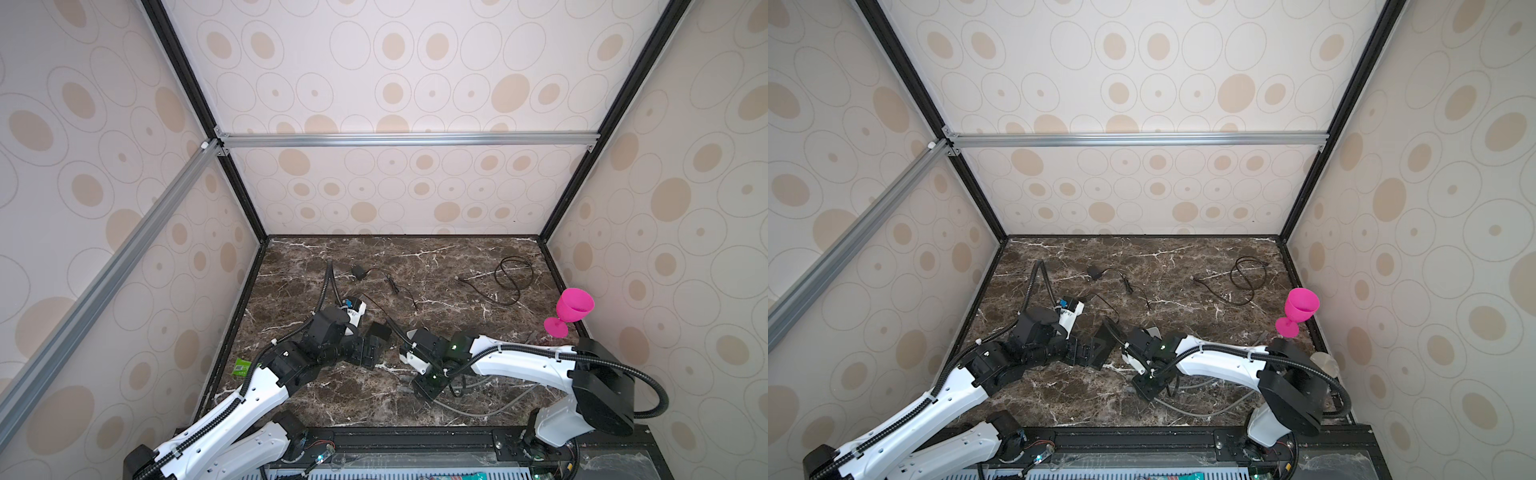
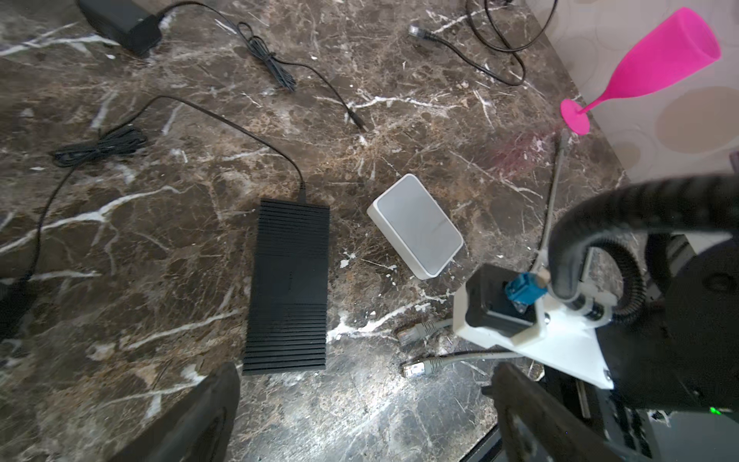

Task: Insert the plug into the switch port
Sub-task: 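Grasp the grey ethernet cable plug with the right gripper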

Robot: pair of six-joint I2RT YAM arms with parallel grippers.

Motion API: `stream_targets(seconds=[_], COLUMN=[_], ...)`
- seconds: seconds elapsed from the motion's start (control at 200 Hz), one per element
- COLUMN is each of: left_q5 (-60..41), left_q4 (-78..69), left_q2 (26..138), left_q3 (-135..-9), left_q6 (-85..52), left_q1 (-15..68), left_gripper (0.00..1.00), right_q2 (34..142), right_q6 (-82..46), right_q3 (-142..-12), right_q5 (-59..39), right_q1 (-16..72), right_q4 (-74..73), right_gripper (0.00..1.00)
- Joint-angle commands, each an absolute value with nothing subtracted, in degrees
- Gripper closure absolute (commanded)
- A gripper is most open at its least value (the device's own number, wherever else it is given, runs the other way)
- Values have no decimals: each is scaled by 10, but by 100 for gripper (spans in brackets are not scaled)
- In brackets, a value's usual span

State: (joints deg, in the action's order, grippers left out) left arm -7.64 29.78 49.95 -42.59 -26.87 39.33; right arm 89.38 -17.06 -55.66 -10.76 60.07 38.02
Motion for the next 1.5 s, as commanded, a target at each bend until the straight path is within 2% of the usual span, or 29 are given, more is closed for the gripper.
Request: stream_targets(seconds=[0.0,0.11,0.215,0.355,0.53,0.765,1.496], left_q5=[-51,-30,14,3,18,-14,-21], left_q4=[293,285,300,276,273,266,266], left_q2=[473,435,377,287,248,261,284], left_q3=[-424,-421,-424,-408,-404,-402,-402], left_q6=[-280,-285,-297,-298,-305,-297,-295], left_q1=[397,382,373,367,352,324,321], left_gripper=[2,2,2,2,2,2,2], right_q2=[926,941,975,1010,1040,1090,1115], right_q6=[-122,-115,-101,-93,-96,-83,-14], right_q3=[-590,-610,-635,-662,-689,-714,-714], right_q5=[-100,-91,-93,-91,-67,-12,-67], right_q1=[608,618,618,619,625,661,663], right_q4=[415,425,444,464,484,503,473], right_gripper=[53,53,58,66,68,74,71])
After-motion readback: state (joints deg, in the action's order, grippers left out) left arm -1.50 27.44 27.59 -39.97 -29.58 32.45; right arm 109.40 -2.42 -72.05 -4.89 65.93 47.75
